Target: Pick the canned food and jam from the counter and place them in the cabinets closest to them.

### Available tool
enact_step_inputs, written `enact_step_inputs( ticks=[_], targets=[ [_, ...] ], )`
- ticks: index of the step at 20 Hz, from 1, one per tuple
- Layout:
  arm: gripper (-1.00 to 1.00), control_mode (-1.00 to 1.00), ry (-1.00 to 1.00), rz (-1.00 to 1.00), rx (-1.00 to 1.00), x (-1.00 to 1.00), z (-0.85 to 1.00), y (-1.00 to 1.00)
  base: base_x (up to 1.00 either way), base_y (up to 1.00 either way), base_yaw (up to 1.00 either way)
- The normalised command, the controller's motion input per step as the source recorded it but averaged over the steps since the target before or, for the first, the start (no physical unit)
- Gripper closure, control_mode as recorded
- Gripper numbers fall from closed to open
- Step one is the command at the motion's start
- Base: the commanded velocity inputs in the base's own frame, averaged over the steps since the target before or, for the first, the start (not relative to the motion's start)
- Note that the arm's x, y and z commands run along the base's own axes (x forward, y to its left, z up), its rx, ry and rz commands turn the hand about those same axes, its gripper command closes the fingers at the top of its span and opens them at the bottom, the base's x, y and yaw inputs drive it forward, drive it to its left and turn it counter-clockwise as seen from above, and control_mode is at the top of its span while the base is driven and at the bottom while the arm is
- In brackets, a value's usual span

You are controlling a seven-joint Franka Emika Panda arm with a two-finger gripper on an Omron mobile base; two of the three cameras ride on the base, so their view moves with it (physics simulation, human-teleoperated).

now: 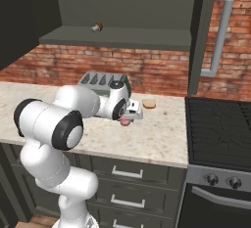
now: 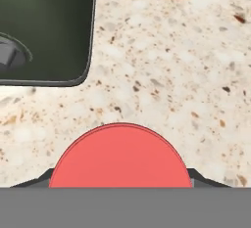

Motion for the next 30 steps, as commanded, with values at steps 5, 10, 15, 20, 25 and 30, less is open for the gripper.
enact_step_inputs(
  ticks=[5,10,15,20,25,30],
  targets=[
    [1.0,-1.0,0.0,-0.03,0.0,-0.15,0.61,0.0,0.0,0.0,0.0],
    [1.0,-1.0,0.0,-0.02,0.0,-0.33,0.57,0.0,0.0,0.0,0.0],
    [1.0,-1.0,0.0,-0.01,0.0,-0.43,0.58,0.0,0.0,0.0,0.0],
    [1.0,-1.0,0.0,-0.01,0.01,-0.34,0.65,0.0,0.0,0.0,0.0],
    [1.0,-1.0,-0.01,0.0,0.0,-0.29,0.71,0.0,0.0,0.0,0.0],
    [1.0,-1.0,-0.01,-0.01,0.0,-0.18,0.71,0.0,0.0,0.0,0.0]
  ],
)
